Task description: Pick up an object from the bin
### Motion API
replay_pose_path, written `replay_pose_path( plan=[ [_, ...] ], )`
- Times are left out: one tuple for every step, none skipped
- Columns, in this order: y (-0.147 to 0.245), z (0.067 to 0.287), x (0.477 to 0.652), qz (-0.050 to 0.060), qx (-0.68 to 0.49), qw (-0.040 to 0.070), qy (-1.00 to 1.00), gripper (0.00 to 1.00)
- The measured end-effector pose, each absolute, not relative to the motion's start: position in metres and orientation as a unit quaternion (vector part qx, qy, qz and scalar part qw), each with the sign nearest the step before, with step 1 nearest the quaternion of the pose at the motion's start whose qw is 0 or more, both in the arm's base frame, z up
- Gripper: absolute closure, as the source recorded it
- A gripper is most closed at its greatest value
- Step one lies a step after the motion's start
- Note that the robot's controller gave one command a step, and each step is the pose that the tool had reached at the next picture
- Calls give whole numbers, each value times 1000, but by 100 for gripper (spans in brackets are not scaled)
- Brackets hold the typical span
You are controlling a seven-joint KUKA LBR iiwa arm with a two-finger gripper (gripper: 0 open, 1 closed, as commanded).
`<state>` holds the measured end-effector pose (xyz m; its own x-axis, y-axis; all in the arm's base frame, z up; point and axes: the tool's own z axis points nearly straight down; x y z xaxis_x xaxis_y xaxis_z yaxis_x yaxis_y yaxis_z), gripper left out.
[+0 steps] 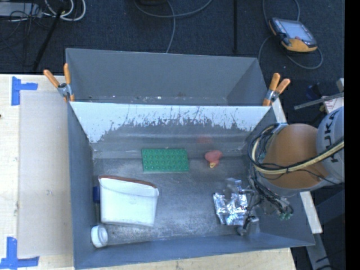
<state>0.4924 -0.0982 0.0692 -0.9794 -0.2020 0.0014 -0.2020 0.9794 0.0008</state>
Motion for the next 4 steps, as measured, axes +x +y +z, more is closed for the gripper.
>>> replay_pose_path(
  plan=[
    [-98, 69, 493, 0, 102, 1, -995, 0],
    [-98, 70, 493, 0, 103, 0, -995, 100],
    [-97, 134, 495, 1, 103, -3, -995, 100],
    [-96, 197, 497, 1, 103, -3, -995, 100]
  ],
)
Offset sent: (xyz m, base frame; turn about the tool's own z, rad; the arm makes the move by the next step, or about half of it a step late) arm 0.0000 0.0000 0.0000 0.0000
